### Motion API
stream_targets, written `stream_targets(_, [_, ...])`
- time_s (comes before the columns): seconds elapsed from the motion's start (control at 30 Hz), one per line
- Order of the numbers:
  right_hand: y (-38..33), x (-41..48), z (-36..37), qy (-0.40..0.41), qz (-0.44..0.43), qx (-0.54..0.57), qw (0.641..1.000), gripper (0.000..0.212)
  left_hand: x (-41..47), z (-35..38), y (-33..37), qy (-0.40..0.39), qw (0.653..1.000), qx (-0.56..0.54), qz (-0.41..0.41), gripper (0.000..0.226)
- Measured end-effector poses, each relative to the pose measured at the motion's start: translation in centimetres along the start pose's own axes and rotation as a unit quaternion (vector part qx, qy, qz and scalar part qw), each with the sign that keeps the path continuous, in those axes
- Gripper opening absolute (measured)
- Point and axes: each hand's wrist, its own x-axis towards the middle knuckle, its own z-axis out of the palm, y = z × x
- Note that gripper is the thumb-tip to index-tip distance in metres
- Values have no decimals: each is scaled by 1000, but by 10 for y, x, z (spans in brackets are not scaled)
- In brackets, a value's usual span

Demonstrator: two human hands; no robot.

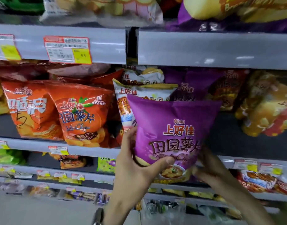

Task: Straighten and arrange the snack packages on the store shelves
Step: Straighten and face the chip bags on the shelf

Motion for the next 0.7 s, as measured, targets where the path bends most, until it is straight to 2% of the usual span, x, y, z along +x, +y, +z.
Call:
stream_targets(0.07, [-7, -11, -13, -37, 13, -4, 999, 87, 8, 24, 6, -35, 999, -9, 6, 90])
stream_targets(0.13, [-7, -12, -28, 9, 16, -18, 1000, 92, 18, 47, 9, -46, 999, -9, 13, 87])
stream_targets(0.23, [-9, -5, -48, 83, -18, -80, 993, 88, 37, 74, 7, -39, 999, -16, 23, 81])
stream_targets(0.33, [-9, 7, -70, 117, -23, -65, 991, 76, 54, 92, 6, -56, 997, -41, 21, 76])
stream_targets(0.53, [9, 25, -92, 131, 9, -73, 989, 70, 68, 109, -6, -95, 994, 51, 20, 64])
stream_targets(0.7, [20, 35, -87, 124, 10, -70, 990, 66, 59, 106, -12, -61, 991, 117, 11, 60])
